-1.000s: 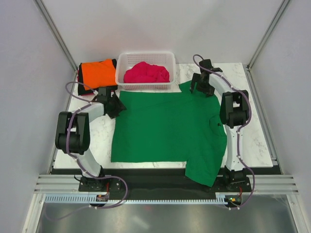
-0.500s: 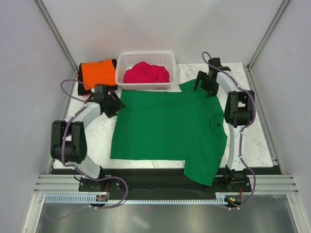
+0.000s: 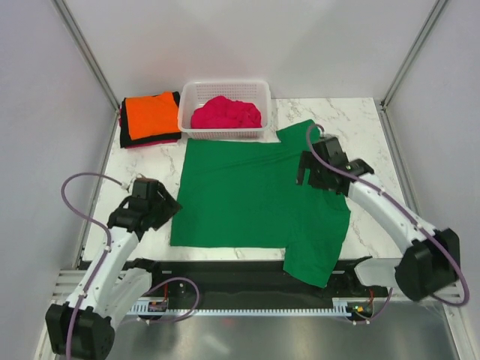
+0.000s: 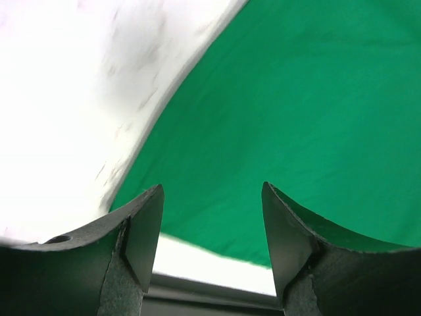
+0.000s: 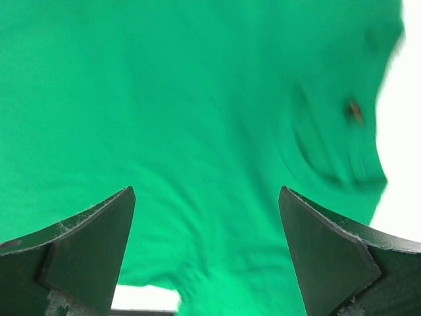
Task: Fold and stack the t-shirts
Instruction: Flatten the tshirt out
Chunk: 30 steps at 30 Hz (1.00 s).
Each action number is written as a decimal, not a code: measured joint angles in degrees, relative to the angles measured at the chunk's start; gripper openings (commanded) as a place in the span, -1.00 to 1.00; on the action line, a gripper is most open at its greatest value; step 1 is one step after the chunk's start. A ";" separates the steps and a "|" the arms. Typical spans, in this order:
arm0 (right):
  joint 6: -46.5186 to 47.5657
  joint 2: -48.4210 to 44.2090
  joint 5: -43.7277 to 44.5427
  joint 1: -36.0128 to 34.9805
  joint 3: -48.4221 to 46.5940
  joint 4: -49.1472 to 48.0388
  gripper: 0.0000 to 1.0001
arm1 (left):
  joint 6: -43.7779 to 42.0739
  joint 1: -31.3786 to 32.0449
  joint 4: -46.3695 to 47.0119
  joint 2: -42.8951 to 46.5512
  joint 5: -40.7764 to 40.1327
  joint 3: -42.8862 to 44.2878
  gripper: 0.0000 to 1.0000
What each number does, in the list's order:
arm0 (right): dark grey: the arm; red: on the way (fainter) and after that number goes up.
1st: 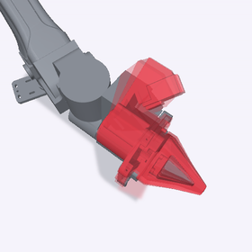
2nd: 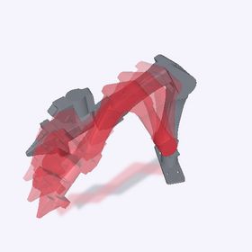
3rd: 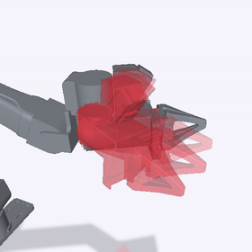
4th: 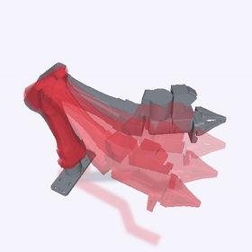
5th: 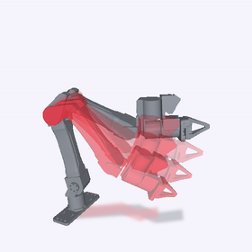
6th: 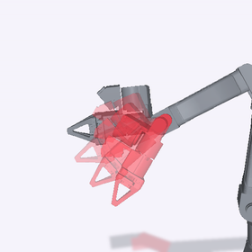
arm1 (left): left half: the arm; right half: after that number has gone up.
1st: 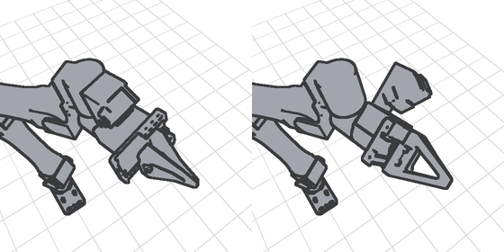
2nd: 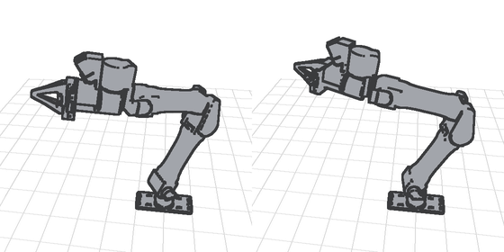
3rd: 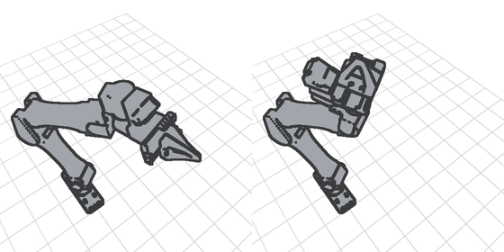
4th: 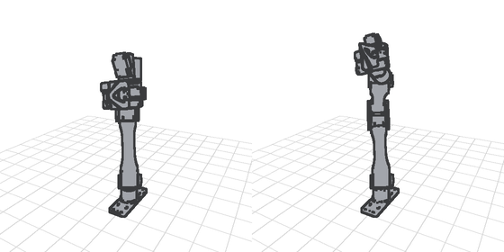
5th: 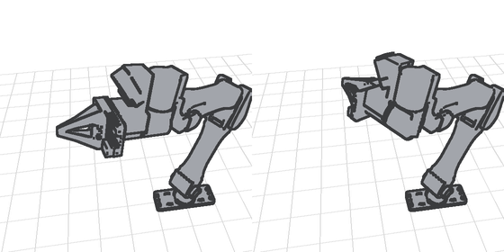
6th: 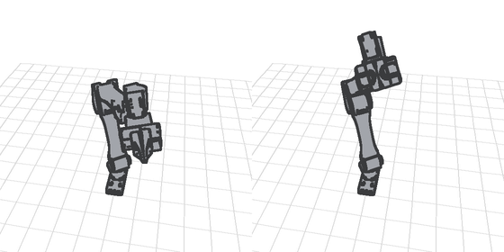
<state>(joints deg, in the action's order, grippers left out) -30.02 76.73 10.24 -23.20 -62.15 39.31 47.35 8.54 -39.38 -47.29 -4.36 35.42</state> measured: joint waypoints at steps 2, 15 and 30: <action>-2.16 -6.23 0.22 0.48 6.99 0.74 0.96 | 3.85 4.66 -4.81 1.33 -2.95 -1.49 0.37; -9.44 -18.38 -1.81 0.07 20.46 3.98 0.96 | 28.92 29.55 -18.21 -8.24 -15.30 -1.53 0.36; -9.90 -16.39 -5.44 0.07 23.50 0.22 0.96 | 34.12 26.27 -12.66 -14.19 -18.32 -6.56 -0.01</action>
<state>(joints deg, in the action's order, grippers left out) -39.92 60.34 4.80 -23.14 -38.65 39.53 81.47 34.81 -52.03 -61.47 -22.68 28.86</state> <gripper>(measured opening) 0.982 0.527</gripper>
